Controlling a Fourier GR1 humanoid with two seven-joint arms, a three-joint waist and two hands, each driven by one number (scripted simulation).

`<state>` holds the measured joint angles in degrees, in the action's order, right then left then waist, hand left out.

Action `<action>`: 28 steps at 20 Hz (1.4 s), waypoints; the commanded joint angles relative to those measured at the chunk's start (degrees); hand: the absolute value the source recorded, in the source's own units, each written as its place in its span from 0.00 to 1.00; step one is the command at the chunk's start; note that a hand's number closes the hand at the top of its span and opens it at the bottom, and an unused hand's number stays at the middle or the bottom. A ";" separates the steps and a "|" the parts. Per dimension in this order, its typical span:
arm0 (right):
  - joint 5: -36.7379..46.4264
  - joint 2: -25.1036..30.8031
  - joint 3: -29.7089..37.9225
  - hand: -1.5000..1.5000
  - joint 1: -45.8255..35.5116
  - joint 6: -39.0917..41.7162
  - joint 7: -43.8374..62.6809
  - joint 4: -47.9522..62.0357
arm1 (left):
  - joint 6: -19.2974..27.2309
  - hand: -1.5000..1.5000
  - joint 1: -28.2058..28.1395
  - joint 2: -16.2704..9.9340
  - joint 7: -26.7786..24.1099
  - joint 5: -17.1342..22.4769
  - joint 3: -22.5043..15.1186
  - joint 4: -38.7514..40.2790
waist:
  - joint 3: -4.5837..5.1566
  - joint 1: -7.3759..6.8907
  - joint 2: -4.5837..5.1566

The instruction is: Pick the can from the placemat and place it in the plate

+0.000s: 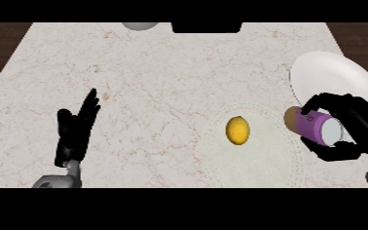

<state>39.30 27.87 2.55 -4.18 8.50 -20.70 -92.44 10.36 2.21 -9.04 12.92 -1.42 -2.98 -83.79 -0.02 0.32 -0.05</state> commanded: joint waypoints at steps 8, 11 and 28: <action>-5.78 0.82 13.92 1.00 -8.84 -2.17 5.16 6.50 | -0.55 0.50 1.02 -0.02 2.16 -1.27 0.36 -0.76 | 0.01 -0.60 0.08; -4.13 1.77 14.97 1.00 -11.80 -4.17 3.48 14.31 | 0.68 0.50 -0.26 2.25 0.27 -2.96 -1.36 -0.24 | 0.00 -0.73 0.13; 5.61 10.45 13.14 1.00 -33.76 -7.80 -9.20 63.67 | -1.60 0.50 0.98 2.13 0.94 -2.33 0.12 -0.78 | -0.12 -2.65 0.82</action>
<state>42.51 36.98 17.00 -33.65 -0.32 -27.95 -38.48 8.78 2.76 -7.36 13.44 -3.55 -2.55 -84.67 -0.09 -1.63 0.53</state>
